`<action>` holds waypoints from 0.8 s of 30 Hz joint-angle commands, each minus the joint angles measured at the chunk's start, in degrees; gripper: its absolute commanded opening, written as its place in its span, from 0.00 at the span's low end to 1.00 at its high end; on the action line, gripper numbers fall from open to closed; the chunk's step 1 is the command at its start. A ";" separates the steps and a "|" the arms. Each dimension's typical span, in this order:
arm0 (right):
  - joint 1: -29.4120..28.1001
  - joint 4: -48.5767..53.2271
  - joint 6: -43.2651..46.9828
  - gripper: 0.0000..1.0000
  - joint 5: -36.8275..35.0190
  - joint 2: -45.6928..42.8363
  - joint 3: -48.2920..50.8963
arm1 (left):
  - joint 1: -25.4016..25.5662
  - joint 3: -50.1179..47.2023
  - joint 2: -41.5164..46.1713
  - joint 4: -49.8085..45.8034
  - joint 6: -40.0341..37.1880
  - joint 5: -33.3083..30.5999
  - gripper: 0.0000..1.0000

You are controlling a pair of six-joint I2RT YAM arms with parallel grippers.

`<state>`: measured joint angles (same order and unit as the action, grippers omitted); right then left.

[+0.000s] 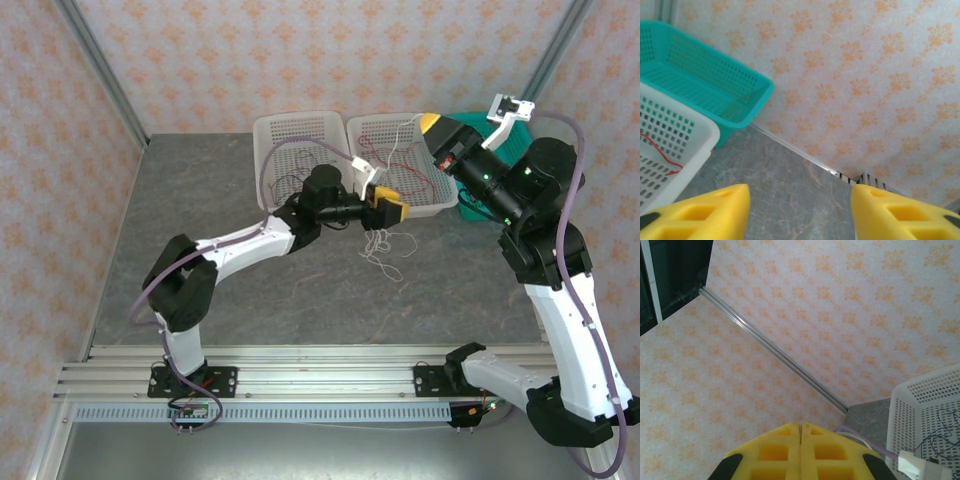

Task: Untangle the cables

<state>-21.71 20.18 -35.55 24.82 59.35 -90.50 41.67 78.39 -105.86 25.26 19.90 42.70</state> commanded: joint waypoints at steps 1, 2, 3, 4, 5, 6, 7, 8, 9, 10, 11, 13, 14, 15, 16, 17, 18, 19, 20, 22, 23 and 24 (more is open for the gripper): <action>0.22 -1.98 -1.18 0.00 -2.49 -0.22 -2.95 | 0.69 0.88 -2.18 2.13 1.94 -0.42 0.35; 0.34 -1.68 -1.44 0.00 -3.59 -0.20 -3.50 | 0.73 0.51 -2.85 2.64 2.53 -0.87 0.29; 0.33 -1.18 -1.75 0.00 -5.15 -0.20 -4.06 | 0.93 0.21 -3.20 2.72 2.94 -1.49 0.22; 0.31 -0.79 -2.02 0.00 -6.90 -0.20 -4.61 | 1.17 -0.12 -5.27 2.73 3.47 -2.57 0.14; 0.38 -0.24 -2.36 0.00 -8.50 -0.20 -5.26 | 1.40 -0.61 -5.96 3.11 3.90 -3.36 0.10; 0.44 0.57 -2.72 0.00 -10.76 -0.07 -6.11 | 1.64 -1.46 -6.67 3.88 4.41 -4.03 0.06; 0.53 1.06 -2.68 0.00 -12.26 0.08 -7.13 | 1.74 -2.32 -7.32 4.88 5.13 -4.63 0.04; 0.63 1.61 -2.69 0.00 -13.51 0.30 -7.91 | 1.78 -3.10 -7.65 5.78 5.75 -4.88 0.04; 0.83 1.95 -2.78 0.00 -14.73 0.47 -8.80 | 1.88 -4.00 -7.98 6.44 6.21 -5.19 0.04; 0.89 2.24 -2.64 0.00 -15.50 0.74 -9.63 | 1.92 -4.89 -8.16 6.90 6.37 -5.78 0.04; 1.04 2.47 -2.52 0.00 -16.10 0.99 -10.59 | 2.01 -5.47 -8.35 6.91 6.37 -6.23 0.04; 1.32 2.93 -2.55 0.00 -17.34 1.68 -12.52 | 2.19 -6.89 -8.81 7.09 6.29 -6.74 0.05; 1.42 3.00 -2.52 0.00 -17.69 1.97 -13.20 | 2.31 -7.37 -8.99 7.08 6.21 -6.83 0.05; 1.63 3.01 -2.51 0.00 -18.26 2.32 -14.16 | 2.36 -7.98 -9.27 7.07 6.16 -6.93 0.08; 1.76 3.11 -2.51 0.00 -18.88 2.69 -15.07 | 2.45 -8.67 -9.44 7.13 6.06 -7.21 0.11; 1.91 3.16 -2.39 0.00 -19.28 3.07 -15.97 | 2.45 -9.23 -9.60 7.50 6.02 -7.43 0.14; 2.15 3.26 -2.25 0.00 -19.50 3.59 -17.22 | 2.52 -10.01 -9.75 7.99 6.07 -7.70 0.16; 2.30 3.41 -2.24 0.00 -19.59 4.24 -18.40 | 2.53 -10.68 -9.91 8.60 6.12 -7.88 0.20; 2.42 3.59 -2.16 0.00 -19.49 4.97 -19.41 | 2.60 -11.08 -10.08 8.96 6.22 -8.15 0.23; 2.56 4.48 -2.51 0.00 -18.82 6.80 -22.17 | 2.71 -11.72 -10.24 9.88 6.28 -8.42 0.27; 2.60 4.90 -2.63 0.00 -18.43 7.55 -23.10 | 2.71 -11.85 -10.34 10.37 6.38 -8.50 0.27; 2.67 5.42 -2.83 0.00 -18.22 8.17 -24.00 | 2.76 -11.92 -10.42 10.51 6.46 -8.59 0.26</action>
<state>-19.44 27.24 -37.91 6.98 66.02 -111.87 44.16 66.76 -116.75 34.50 26.04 35.48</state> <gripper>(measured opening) 0.038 0.266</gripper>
